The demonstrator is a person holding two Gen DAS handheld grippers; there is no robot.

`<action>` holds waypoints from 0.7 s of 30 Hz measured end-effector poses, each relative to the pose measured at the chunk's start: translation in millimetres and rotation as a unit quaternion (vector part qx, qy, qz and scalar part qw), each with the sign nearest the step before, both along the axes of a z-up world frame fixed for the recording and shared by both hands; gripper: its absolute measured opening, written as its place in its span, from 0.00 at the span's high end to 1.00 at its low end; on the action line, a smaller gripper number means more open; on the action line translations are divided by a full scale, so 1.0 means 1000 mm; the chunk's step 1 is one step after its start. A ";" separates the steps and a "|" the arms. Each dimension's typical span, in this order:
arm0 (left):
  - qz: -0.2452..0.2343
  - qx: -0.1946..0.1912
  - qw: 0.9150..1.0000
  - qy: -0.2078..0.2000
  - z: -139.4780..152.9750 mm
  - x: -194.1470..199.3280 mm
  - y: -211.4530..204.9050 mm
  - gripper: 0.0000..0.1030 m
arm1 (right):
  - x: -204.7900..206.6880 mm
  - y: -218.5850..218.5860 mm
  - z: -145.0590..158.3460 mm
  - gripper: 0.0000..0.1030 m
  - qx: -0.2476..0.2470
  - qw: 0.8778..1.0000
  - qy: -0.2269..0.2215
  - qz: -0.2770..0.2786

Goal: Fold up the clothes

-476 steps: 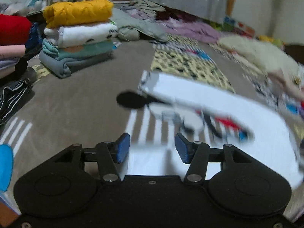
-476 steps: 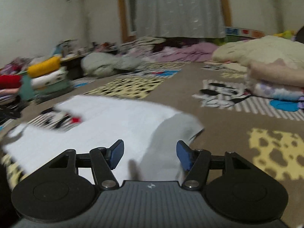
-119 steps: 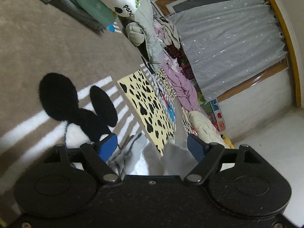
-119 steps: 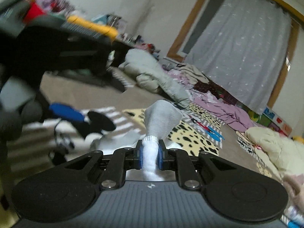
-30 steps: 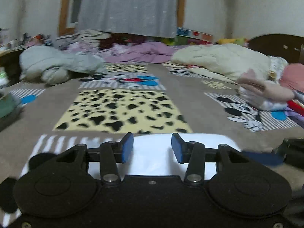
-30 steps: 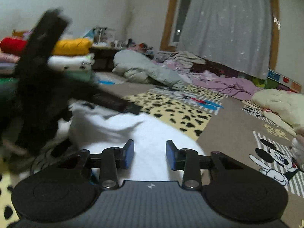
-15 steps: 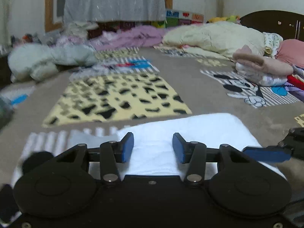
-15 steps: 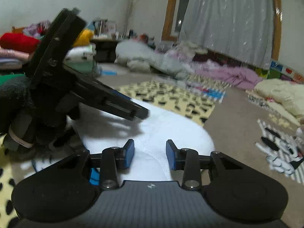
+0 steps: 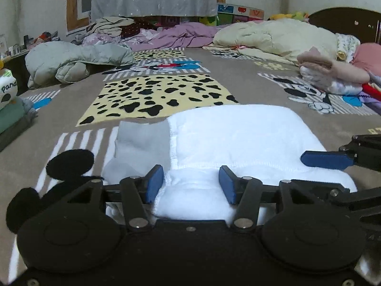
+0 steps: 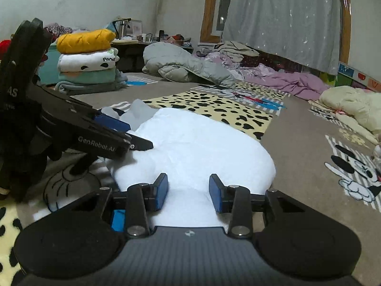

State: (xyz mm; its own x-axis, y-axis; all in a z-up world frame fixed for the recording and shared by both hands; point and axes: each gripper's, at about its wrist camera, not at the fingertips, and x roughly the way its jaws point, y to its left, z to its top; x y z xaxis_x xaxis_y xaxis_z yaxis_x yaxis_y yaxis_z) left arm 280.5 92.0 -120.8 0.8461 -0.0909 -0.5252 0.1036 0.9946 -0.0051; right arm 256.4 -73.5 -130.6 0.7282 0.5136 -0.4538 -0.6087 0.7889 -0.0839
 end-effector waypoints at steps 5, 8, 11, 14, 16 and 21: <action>0.080 -0.106 0.991 -0.028 0.033 -0.030 0.039 0.21 | -0.006 -0.026 0.013 0.32 0.094 0.994 0.025 -0.046; 0.147 -0.227 0.963 -0.006 0.026 -0.041 0.088 0.21 | 0.009 -0.057 0.011 0.30 0.197 0.971 0.097 -0.097; 0.174 -0.335 0.925 0.032 0.006 -0.039 0.118 0.21 | 0.026 -0.083 -0.006 0.30 0.280 0.936 0.173 -0.125; 0.166 -0.366 0.914 0.054 -0.008 -0.031 0.123 0.21 | 0.037 -0.095 -0.025 0.30 0.325 0.909 0.220 -0.138; 0.156 -0.358 0.919 0.054 -0.008 -0.026 0.120 0.21 | 0.044 -0.094 -0.034 0.30 0.342 0.899 0.239 -0.134; 0.134 -0.358 0.923 0.053 -0.013 -0.014 0.116 0.21 | 0.048 -0.074 -0.039 0.35 0.326 0.908 0.236 -0.117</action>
